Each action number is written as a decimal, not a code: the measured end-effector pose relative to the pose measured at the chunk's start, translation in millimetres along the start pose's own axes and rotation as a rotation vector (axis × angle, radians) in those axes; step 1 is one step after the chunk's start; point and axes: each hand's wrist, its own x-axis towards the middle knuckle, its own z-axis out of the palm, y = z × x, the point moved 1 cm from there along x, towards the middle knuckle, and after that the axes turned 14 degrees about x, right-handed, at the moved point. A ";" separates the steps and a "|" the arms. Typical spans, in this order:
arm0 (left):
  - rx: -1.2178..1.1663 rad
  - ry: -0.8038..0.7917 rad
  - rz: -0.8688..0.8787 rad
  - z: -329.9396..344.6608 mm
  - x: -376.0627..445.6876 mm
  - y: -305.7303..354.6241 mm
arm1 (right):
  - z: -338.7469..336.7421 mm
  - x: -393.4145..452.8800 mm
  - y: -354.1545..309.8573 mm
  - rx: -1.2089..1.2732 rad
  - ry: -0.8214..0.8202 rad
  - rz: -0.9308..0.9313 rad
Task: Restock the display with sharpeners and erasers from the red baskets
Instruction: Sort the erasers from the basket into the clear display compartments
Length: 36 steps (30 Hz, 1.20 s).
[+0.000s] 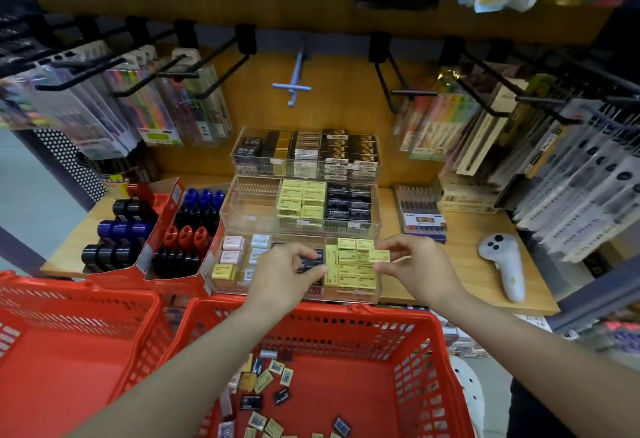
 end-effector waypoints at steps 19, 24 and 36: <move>0.439 -0.049 -0.028 57.5 62.2 29.9 | 32.8 27.7 39.0 -0.137 0.084 -0.193; 0.388 -0.116 -0.064 54.1 62.9 36.2 | 34.6 27.7 36.3 -0.131 0.076 -0.163; -1.118 -0.423 -0.429 -61.1 -33.4 47.1 | -14.3 -67.6 -85.2 0.709 -0.444 0.441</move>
